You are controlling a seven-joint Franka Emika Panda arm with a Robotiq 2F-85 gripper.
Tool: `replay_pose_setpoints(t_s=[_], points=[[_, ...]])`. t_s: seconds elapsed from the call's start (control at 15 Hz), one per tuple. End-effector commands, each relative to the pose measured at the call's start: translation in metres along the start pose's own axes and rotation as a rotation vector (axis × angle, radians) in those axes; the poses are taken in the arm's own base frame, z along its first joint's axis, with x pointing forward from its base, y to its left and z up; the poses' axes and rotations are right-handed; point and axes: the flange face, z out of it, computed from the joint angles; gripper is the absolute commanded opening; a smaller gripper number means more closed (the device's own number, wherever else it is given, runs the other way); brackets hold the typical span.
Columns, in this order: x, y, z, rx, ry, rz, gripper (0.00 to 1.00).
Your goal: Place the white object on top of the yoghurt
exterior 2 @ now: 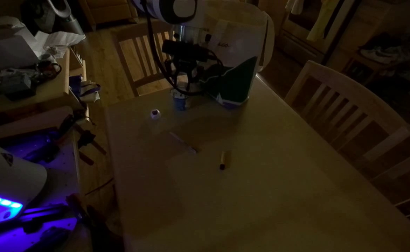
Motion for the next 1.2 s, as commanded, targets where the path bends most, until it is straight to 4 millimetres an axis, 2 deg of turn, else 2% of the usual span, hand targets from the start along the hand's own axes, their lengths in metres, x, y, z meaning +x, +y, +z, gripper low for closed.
replay_pose_setpoints(t_s=[0.0, 0.33, 0.4, 0.47, 0.53, 0.73, 0.87, 1.13], points=[[0.005, -0.006, 0.001, 0.028, 0.032, -0.087, 0.23], [0.006, -0.014, 0.010, 0.057, 0.061, -0.123, 0.23], [0.005, -0.015, 0.012, 0.061, 0.065, -0.118, 0.73], [0.004, -0.014, 0.014, 0.064, 0.068, -0.113, 0.73], [0.002, -0.015, 0.015, 0.062, 0.070, -0.103, 0.78], [-0.002, -0.014, 0.018, 0.043, 0.078, -0.089, 0.98], [-0.007, -0.014, 0.016, 0.022, 0.079, -0.060, 1.00], [-0.030, -0.010, 0.000, -0.058, 0.061, 0.159, 1.00]])
